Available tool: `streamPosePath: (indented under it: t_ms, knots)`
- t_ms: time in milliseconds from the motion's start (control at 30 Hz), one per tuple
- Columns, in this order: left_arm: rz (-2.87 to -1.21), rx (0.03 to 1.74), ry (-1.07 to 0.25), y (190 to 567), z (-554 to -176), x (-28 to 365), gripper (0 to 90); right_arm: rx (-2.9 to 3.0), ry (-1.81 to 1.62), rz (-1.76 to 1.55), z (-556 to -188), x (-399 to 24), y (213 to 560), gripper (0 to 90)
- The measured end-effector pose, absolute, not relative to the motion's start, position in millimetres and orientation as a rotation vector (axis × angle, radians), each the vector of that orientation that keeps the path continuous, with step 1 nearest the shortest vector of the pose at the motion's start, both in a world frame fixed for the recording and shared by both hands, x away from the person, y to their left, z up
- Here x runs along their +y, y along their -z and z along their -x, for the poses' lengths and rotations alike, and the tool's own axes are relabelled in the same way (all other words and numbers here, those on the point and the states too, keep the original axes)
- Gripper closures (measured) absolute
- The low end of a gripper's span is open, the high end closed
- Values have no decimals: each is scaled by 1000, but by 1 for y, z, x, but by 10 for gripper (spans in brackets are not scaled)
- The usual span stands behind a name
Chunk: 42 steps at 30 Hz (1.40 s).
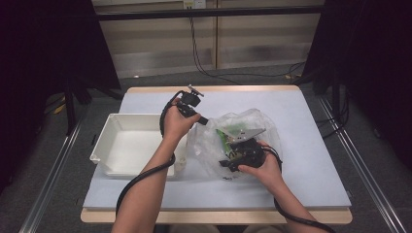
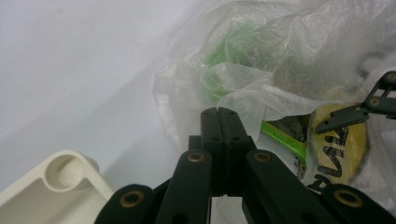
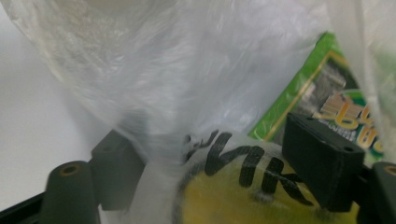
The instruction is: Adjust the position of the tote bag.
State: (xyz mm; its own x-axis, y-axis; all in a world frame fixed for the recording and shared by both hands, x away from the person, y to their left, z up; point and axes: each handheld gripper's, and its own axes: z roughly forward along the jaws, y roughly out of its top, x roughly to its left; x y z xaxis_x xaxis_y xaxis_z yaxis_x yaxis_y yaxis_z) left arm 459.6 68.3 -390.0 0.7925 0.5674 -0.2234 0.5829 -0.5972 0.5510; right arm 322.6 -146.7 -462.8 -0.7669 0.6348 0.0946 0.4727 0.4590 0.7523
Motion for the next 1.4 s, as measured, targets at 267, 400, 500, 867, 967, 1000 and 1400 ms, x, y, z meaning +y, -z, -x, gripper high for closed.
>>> streamPosePath:
  t_ms: [267,400,500,867,967,1000,1400]
  knots:
    - [-2345,866,20,392,-462,67,900,2562,-1225,-946,-311,-154,467,745]
    - [-2339,884,23,393,-464,67,900,2595,-1203,-960,-303,-159,476,877]
    - [-2328,893,18,397,-465,68,900,2588,-1223,-1000,-297,-163,477,892]
    - [-2305,965,12,406,-476,65,900,2654,-1198,-925,-273,-157,478,900]
    - [-2307,926,24,405,-475,67,900,2645,-1194,-918,-271,-156,477,898]
    - [-2279,933,34,405,-474,68,884,2643,-1200,-917,-271,-155,477,896]
    - [-2302,853,31,375,-461,78,579,2622,-1191,-928,-275,-154,471,822]
